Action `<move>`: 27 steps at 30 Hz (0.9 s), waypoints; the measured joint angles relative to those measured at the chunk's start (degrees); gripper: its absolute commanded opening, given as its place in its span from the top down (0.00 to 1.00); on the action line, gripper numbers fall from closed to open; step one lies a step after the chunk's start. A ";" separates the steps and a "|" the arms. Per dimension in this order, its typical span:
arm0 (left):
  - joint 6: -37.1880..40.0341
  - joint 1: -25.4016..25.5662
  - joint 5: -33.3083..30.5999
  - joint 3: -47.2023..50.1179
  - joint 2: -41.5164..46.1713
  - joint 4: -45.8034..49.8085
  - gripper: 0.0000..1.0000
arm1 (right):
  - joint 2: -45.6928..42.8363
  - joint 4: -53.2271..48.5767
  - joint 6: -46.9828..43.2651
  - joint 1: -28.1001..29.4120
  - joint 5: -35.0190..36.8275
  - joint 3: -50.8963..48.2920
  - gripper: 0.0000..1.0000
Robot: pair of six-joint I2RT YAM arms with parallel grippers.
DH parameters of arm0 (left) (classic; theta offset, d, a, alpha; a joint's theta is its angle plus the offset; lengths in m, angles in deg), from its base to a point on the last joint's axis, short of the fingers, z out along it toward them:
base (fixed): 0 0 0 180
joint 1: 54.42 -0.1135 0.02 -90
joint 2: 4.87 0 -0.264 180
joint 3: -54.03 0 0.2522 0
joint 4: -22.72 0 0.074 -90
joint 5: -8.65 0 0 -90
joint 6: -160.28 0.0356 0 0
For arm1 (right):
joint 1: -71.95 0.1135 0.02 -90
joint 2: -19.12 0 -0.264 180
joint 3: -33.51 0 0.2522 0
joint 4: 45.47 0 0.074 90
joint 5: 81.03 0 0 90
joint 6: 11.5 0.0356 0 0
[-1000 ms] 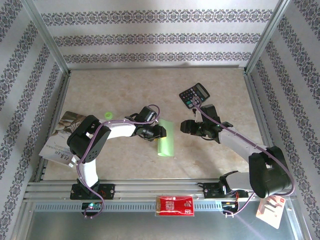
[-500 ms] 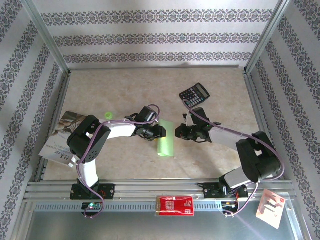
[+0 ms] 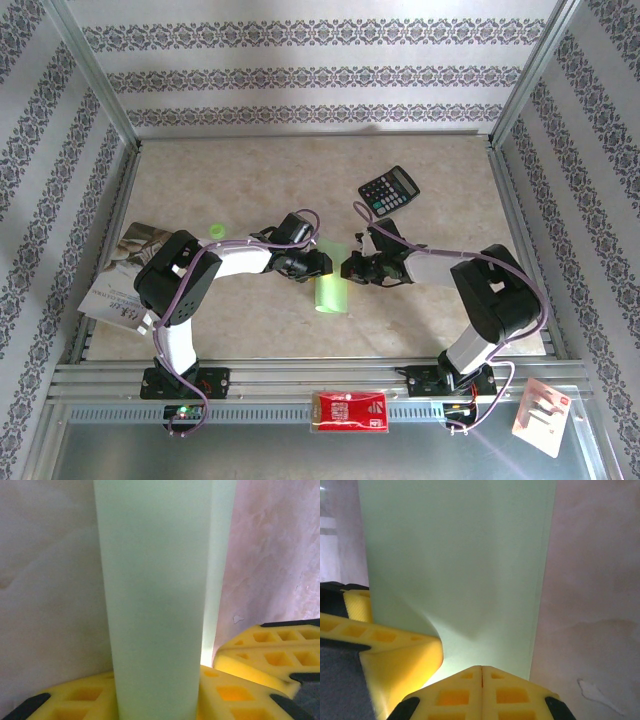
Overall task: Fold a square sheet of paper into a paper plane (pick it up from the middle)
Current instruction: Hold the square sheet of paper at the center of the table.
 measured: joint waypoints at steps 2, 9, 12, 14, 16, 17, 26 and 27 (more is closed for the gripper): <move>0.02 0.02 0.00 0.00 0.00 0.02 0.63 | 0.79 0.28 0.15 0.31 -0.07 0.28 1.00; 0.02 0.07 -0.22 0.00 0.04 0.11 0.64 | 2.86 0.90 0.20 0.46 -0.39 0.52 1.00; 0.02 0.07 -0.24 0.00 0.04 0.13 0.64 | 3.28 1.40 0.17 0.46 -0.44 0.66 1.00; 0.02 0.07 -0.24 0.00 0.04 0.13 0.64 | 3.56 1.90 0.20 0.46 -0.59 0.66 1.00; 0.02 0.07 -0.24 0.00 0.04 0.15 0.64 | 3.67 2.23 0.17 0.46 -0.59 0.66 1.00; 0.02 0.07 -0.24 0.00 0.04 0.15 0.64 | 3.67 2.23 0.17 0.46 -0.59 0.63 1.00; 0.46 0.70 -1.57 -1.05 0.22 1.86 0.57 | 3.67 2.16 0.11 0.46 -0.33 0.61 1.00; 0.55 0.79 -1.84 -1.31 0.22 2.16 0.55 | 3.67 2.16 0.09 0.46 -0.33 0.61 1.00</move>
